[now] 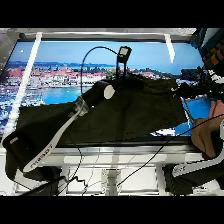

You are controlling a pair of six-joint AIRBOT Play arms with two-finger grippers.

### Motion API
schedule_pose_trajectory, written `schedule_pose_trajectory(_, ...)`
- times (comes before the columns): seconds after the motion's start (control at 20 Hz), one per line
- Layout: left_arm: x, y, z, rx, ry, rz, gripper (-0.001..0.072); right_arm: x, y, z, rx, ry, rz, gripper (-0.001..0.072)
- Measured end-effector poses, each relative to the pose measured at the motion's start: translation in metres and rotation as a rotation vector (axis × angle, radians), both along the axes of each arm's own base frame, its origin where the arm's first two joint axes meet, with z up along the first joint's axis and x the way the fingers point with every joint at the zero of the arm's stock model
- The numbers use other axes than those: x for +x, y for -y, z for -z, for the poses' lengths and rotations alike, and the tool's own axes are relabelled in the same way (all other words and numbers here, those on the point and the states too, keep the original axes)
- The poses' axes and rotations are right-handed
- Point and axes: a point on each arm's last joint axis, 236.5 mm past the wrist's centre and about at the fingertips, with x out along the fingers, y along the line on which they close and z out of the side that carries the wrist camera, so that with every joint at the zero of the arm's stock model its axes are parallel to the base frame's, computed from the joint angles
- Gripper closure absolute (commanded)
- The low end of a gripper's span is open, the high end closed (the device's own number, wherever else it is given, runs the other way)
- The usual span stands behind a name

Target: Fold the clothes and pants, and hang the long-sleeved shirts on hangers.

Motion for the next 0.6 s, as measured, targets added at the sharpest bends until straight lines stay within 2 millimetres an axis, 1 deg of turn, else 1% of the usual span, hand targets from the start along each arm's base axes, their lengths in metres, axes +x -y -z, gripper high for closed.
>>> schedule_pose_trajectory(0.05,-0.002,0.002,0.001,0.004,0.000,0.008,0.0013,0.000,0.000,0.000,0.000,0.000,0.000,0.0678)
schedule_pose_trajectory(0.1,-0.004,0.001,0.002,0.023,0.002,0.019,0.0101,0.000,0.000,0.000,0.000,0.000,0.000,0.0678)
schedule_pose_trajectory(0.15,-0.005,-0.006,0.001,0.055,0.008,0.028,0.0284,0.000,0.000,0.000,0.000,0.000,0.000,0.0678)
schedule_pose_trajectory(0.2,-0.003,-0.018,-0.002,0.095,0.013,0.031,0.0333,0.000,0.000,0.000,0.000,0.000,0.000,0.0678)
schedule_pose_trajectory(0.25,0.002,-0.035,-0.002,0.145,0.016,0.027,0.0333,0.000,0.000,0.000,0.001,-0.001,0.000,0.0678)
schedule_pose_trajectory(0.3,0.009,-0.057,-0.003,0.195,0.010,0.012,0.0333,0.000,0.000,0.000,0.001,-0.001,0.000,0.0678)
schedule_pose_trajectory(0.4,0.031,-0.114,-0.004,0.280,-0.020,-0.052,0.0333,0.000,0.000,0.000,0.001,-0.001,0.000,0.0678)
schedule_pose_trajectory(0.45,0.040,-0.146,0.002,0.316,-0.065,-0.090,0.0331,0.000,0.000,0.000,0.001,-0.001,0.000,0.0678)
schedule_pose_trajectory(0.5,0.046,-0.176,0.011,0.337,-0.125,-0.125,0.0302,-0.001,-0.001,0.000,0.002,-0.003,-0.002,0.0678)
schedule_pose_trajectory(0.55,0.049,-0.199,0.020,0.334,-0.184,-0.151,0.0212,-0.001,-0.001,0.000,0.003,-0.003,-0.002,0.0678)
schedule_pose_trajectory(0.6,0.048,-0.215,0.032,0.311,-0.255,-0.165,0.0167,-0.001,-0.001,0.000,0.003,-0.003,-0.002,0.0678)
